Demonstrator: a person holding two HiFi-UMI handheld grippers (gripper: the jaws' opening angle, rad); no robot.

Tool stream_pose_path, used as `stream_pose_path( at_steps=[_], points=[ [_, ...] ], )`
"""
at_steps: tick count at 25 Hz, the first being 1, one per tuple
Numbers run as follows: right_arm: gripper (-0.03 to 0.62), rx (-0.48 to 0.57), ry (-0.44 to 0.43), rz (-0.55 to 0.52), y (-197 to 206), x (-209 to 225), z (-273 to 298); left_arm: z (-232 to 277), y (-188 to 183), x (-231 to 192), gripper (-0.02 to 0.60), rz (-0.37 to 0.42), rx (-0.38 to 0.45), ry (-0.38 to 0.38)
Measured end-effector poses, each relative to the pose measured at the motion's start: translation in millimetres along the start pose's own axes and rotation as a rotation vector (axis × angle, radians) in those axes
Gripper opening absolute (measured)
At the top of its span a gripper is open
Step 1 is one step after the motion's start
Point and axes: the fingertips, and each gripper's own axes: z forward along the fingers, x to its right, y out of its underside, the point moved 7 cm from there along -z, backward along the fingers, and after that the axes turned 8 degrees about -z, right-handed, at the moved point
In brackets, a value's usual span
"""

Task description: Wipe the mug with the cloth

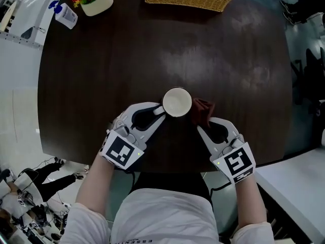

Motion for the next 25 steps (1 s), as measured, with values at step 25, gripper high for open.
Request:
stream_pose_path(
  at_steps=[25],
  points=[
    [0.078, 0.236, 0.065, 0.175, -37.8, 6.6, -7.6, -38.2, -122.7, 40.5, 0.066, 0.028, 0.110, 0.112]
  ],
)
